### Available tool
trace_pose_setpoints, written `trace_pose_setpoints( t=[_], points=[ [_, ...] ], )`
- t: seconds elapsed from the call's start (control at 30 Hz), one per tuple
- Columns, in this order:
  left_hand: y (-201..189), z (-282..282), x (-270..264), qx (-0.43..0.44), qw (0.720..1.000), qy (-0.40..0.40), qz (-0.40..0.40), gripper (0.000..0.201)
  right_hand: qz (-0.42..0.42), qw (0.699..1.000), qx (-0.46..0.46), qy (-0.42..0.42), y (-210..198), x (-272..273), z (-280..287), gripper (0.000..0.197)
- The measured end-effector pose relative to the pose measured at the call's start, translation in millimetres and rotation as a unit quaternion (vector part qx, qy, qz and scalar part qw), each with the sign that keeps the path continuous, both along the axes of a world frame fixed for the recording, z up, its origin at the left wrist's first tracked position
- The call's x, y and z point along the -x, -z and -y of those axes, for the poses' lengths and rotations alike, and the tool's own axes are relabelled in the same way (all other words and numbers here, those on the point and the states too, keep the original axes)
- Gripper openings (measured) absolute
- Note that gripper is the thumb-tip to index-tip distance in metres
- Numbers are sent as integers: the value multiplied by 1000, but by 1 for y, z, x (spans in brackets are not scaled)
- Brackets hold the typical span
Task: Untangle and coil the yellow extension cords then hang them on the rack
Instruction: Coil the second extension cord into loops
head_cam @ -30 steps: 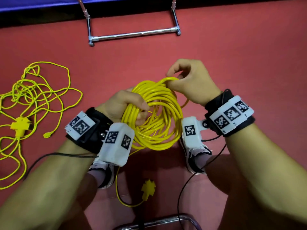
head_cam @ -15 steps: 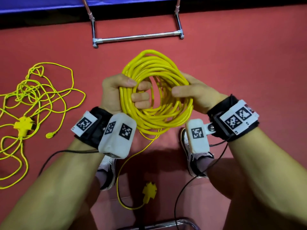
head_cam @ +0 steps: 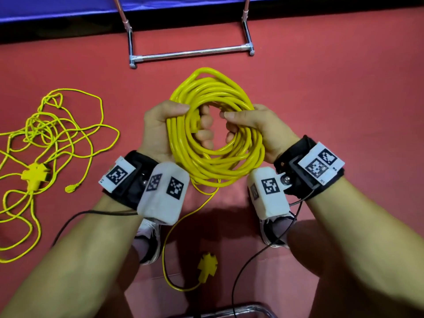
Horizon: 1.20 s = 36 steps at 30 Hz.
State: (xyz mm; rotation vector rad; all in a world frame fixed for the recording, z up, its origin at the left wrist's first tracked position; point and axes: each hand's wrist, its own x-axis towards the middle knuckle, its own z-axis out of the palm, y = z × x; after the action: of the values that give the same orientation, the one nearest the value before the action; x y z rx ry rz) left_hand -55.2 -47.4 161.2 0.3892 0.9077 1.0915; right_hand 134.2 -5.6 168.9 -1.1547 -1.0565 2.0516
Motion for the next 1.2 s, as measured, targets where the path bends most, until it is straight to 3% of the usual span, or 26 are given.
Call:
trace_pose_setpoints(
  t=[0.07, 0.1, 0.23, 0.33, 0.4, 0.5, 0.7, 0.97, 1.07, 1.2],
  points=[
    [-8, 4, -8, -11, 999, 45, 0, 47, 11, 1000, -17, 13, -1, -2, 0, 26],
    [-10, 6, -9, -14, 999, 50, -6, 38, 18, 999, -26, 17, -2, -1, 0, 21],
    [-11, 2, -3, -4, 997, 22, -78, 34, 44, 997, -54, 22, 0, -2, -1, 16],
    [-11, -1, -3, -19, 990, 14, -142, 34, 81, 992, -95, -4, 2, 0, -1, 24],
    [-10, -1, -3, 2, 989, 21, -144, 20, 89, 989, -113, -17, 5, 2, 1, 37],
    [-14, 3, -4, 19, 994, 26, -101, 7, 78, 990, -116, -24, 5, 1, 1, 42],
    [-21, 8, -2, 20, 997, 69, -38, 16, 55, 989, -129, -40, 6, -5, -1, 27],
    [-19, 12, 4, -5, 981, 176, -85, 6, 42, 986, -147, -64, 10, -10, -1, 23],
    [-19, 12, 1, -4, 987, 153, -57, 5, 30, 987, -149, -59, 11, -10, -4, 25],
    [-20, 10, -6, 16, 996, 82, -30, 17, 58, 986, -153, -29, 15, -7, -7, 36]
  ],
)
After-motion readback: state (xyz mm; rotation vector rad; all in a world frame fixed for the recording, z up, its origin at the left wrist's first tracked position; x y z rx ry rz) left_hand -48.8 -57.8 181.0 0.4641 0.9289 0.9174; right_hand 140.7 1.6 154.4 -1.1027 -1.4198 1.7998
